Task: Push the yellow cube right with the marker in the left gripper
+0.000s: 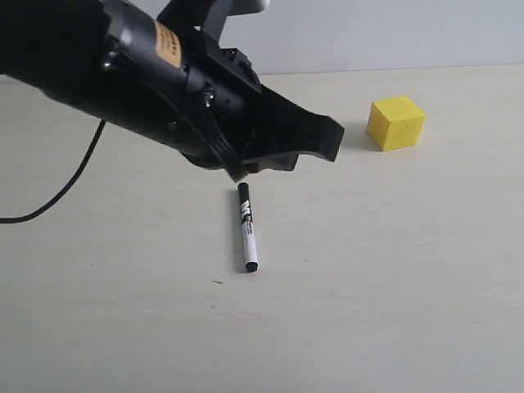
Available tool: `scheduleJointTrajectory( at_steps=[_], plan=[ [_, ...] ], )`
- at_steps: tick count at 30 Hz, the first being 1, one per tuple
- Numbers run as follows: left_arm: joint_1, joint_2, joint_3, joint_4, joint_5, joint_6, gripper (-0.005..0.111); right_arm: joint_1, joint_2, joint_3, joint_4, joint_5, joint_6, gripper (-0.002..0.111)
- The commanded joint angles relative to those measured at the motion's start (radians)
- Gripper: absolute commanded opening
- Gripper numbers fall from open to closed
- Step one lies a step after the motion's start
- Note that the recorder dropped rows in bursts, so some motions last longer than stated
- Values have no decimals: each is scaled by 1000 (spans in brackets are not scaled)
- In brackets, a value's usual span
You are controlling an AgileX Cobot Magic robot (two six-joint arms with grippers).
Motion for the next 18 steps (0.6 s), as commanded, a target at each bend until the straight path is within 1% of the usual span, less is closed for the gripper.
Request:
scheduleJointTrajectory(
  at_steps=[1, 13, 16, 18],
  plan=[
    [-11, -48, 11, 5, 11, 8, 0, -6, -6, 5, -2, -11, -1, 0],
    [-11, -37, 11, 5, -4, 18, 0, -6, -6, 5, -2, -11, -1, 0],
    [-11, -33, 11, -45, 16, 16, 0, -6, -6, 5, -2, -11, -1, 0],
    [-11, -33, 13, -48, 29, 20, 0, -6, -6, 5, -2, -11, -1, 0]
  ],
)
